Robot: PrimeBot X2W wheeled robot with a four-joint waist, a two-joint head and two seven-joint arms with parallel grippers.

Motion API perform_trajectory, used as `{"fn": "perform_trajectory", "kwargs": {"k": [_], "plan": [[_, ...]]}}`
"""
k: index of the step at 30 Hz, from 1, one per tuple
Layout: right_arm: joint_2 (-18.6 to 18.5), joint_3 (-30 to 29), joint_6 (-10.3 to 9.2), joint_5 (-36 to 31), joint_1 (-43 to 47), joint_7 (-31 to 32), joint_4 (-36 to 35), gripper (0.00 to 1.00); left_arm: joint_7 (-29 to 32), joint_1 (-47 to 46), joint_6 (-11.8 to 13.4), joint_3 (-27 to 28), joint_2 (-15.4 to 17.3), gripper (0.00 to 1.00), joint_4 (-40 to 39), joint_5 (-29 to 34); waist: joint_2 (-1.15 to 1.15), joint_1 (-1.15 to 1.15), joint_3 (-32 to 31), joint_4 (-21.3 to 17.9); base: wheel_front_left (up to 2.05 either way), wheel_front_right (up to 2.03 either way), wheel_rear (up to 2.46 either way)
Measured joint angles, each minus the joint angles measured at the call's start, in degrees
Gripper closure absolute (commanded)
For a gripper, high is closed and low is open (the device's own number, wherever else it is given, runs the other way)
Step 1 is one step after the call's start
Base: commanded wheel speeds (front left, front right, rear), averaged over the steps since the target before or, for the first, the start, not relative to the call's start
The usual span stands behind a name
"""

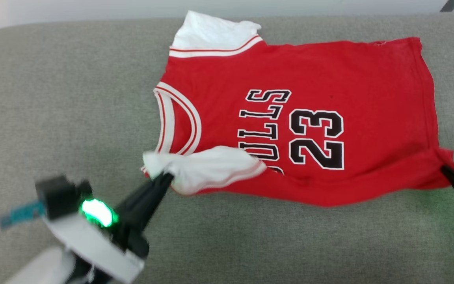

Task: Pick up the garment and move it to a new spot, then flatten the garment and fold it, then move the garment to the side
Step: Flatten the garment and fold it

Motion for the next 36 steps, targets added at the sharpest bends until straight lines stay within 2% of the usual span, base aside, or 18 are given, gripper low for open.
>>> {"fn": "perform_trajectory", "kwargs": {"k": [5,11,18,24,25,28,29,30,31,32,36], "plan": [[2.04,0.96,0.0,-1.88,-6.77,0.52,4.05,1.0,1.7,-10.29,0.0,-2.66,-0.51,1.0,4.32,-2.85,0.0,0.0,1.4,-0.64,0.0,0.0,0.0],[4.26,-0.2,0.0,-3.98,-11.65,-1.16,8.95,1.0,0.08,-18.7,0.0,-3.66,-2.59,1.0,14.8,-5.46,0.0,0.0,3.45,-1.21,0.0,0.0,0.0],[6.99,1.35,0.0,-5.03,-15.79,-3.86,13.96,1.0,-1.74,-22.81,0.0,-7.08,-4.92,1.0,26.33,-5.25,0.0,0.0,5.59,-2.21,0.0,0.0,0.0],[7.3,3.11,0.0,-6.58,-17.49,-6.27,17.78,1.0,-2.93,-25.08,0.0,-9.61,-7.08,1.0,33.36,-4.19,0.0,0.0,6.79,-2.63,0.0,0.0,0.0],[7.39,3.34,0.0,-6.61,-17.68,-6.71,18.31,1.0,-3.09,-25.52,0.0,-10.23,-7.17,0.92,34.61,-3.72,0.0,0.0,6.8,-2.61,0.0,0.0,0.0],[7.61,3.93,0.0,-7.16,-18.17,-7.88,19.79,0.97,-3.22,-26.97,0.0,-12.36,-7.62,0.51,38.08,-1.58,0.0,0.0,6.38,-2.55,0.0,0.0,0.0],[7.65,4.32,0.0,-7.21,-18.17,-8.24,20.26,0.8,-3.23,-27.43,0.0,-13.14,-7.76,0.11,39.04,-1.14,0.0,0.0,6.13,-2.55,0.0,0.0,0.0],[7.65,4.75,0.0,-7.48,-18.17,-8.65,20.67,0.58,-3.24,-27.85,0.0,-13.69,-7.83,0.0,40.06,-0.86,0.0,0.0,5.8,-2.56,0.0,0.0,0.0],[7.58,5.15,0.0,-7.72,-18.17,-9.16,20.96,0.06,-3.33,-28.19,0.0,-14.08,-7.89,0.0,40.86,-0.87,0.0,0.0,5.45,-2.56,0.0,0.0,0.0],[7.5,5.31,0.0,-8.11,-18.17,-9.73,21.32,0.0,-3.37,-28.64,0.0,-14.61,-7.76,0.0,41.58,-0.85,0.0,0.0,5.04,-2.56,0.0,0.0,0.0],[6.98,5.65,0.0,-9.01,-17.89,-11.24,22.14,0.0,-2.77,-31.23,0.0,-17.57,-5.94,0.0,42.87,0.44,0.0,0.0,2.99,-2.5,0.0,0.0,0.0]]}}
